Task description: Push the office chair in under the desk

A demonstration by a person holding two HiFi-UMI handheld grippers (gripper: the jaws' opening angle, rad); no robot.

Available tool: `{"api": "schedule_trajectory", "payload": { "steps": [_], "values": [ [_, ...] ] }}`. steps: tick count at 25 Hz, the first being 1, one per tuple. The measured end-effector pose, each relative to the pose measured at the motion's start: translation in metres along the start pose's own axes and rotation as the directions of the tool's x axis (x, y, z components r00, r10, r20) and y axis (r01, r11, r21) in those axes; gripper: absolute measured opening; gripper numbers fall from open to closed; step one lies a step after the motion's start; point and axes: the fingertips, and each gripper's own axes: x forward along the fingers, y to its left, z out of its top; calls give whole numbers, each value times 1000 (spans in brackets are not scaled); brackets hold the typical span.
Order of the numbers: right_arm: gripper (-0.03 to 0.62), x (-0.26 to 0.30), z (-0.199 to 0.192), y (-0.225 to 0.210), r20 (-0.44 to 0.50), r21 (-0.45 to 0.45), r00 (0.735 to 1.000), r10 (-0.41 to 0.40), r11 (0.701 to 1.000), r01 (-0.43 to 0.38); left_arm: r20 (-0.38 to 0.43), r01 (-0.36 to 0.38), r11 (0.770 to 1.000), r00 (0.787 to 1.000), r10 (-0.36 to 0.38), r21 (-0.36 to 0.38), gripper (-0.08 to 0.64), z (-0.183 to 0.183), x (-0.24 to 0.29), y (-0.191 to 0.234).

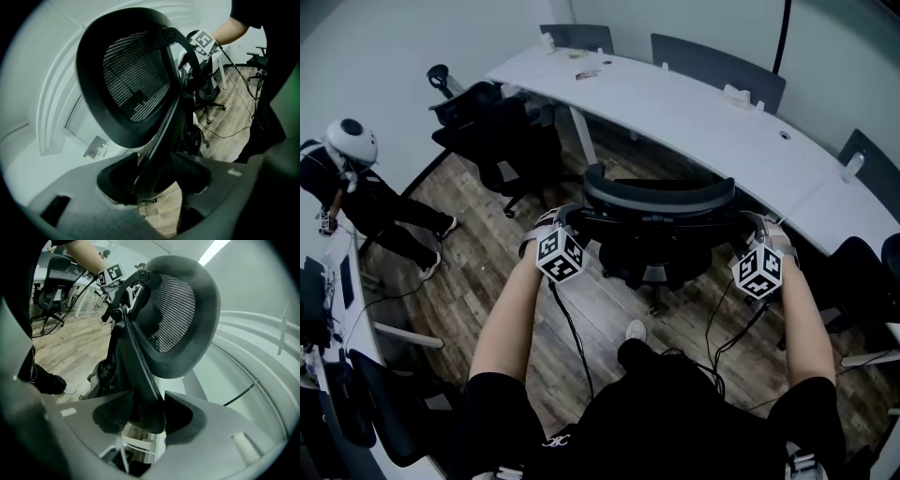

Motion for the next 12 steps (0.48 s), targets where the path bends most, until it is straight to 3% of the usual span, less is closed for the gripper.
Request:
{"api": "schedule_trajectory", "payload": {
  "steps": [12],
  "values": [
    [213, 24, 34, 0, -40, 40, 999, -27, 999, 29, 54, 38, 998, 998, -41, 55, 218, -28, 18, 45]
  ]
}}
